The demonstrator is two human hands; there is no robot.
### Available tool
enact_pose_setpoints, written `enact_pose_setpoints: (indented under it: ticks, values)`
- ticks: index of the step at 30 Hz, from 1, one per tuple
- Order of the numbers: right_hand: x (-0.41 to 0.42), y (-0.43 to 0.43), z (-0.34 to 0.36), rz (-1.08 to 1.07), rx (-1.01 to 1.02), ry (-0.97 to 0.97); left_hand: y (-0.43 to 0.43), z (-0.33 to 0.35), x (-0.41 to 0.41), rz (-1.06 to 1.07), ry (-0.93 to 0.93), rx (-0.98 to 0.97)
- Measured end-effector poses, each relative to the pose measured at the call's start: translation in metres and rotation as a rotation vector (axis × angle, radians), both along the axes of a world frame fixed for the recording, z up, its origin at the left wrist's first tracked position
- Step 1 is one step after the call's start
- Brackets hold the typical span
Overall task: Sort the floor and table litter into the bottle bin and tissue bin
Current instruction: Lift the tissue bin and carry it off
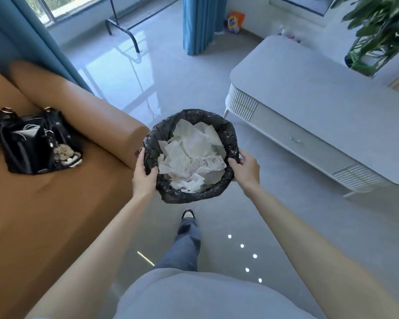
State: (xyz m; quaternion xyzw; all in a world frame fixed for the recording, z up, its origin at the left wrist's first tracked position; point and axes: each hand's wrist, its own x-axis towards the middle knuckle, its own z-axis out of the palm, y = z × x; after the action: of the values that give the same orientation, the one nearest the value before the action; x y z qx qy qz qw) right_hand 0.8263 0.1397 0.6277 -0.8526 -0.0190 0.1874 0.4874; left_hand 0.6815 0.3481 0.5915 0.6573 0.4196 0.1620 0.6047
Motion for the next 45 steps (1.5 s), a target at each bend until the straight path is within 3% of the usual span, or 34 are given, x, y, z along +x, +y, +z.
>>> enact_pose_setpoints:
  ticks: [9,21,33,45]
  values:
    - [0.179,0.076,0.019,-0.183,0.026,-0.014,0.100,0.026,0.217,-0.202,0.011,-0.043]
    - [0.472,0.166,-0.022,-0.185,0.000,0.011,0.195,-0.001,0.517,-0.194,0.065,-0.043]
    - [0.727,0.288,-0.026,-0.142,-0.005,0.061,0.313,0.009,0.760,-0.180,0.096,-0.016]
    - [0.967,0.422,-0.032,-0.362,0.006,0.099,0.457,0.012,1.051,-0.363,0.130,0.002]
